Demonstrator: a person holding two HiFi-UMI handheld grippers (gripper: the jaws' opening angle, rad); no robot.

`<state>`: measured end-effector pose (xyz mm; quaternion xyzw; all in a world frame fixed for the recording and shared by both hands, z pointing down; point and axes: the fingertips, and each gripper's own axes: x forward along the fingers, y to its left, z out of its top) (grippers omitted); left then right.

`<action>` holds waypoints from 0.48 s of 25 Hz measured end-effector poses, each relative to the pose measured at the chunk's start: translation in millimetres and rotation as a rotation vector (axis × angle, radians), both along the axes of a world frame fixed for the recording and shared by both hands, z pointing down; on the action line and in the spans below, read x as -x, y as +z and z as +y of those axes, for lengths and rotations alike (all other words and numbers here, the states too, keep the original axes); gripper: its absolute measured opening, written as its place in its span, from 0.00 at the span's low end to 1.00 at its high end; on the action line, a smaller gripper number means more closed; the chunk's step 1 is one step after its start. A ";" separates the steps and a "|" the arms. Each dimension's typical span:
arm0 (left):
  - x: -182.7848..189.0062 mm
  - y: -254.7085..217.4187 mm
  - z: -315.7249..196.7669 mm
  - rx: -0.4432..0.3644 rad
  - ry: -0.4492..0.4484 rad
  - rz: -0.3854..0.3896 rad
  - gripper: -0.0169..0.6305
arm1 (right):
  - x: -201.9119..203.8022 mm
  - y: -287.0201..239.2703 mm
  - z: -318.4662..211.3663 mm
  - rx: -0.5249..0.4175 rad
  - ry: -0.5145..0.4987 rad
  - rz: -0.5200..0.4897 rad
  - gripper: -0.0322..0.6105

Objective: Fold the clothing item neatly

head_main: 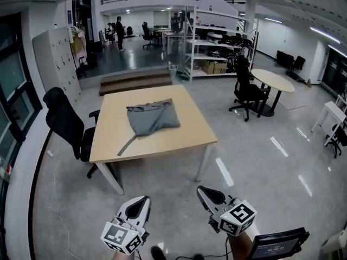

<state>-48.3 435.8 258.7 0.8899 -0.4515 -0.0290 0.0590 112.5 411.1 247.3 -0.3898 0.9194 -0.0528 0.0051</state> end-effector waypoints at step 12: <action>-70.8 -15.7 38.1 0.029 -0.080 -0.065 0.03 | -74.1 -2.2 24.4 0.017 -0.048 0.007 0.06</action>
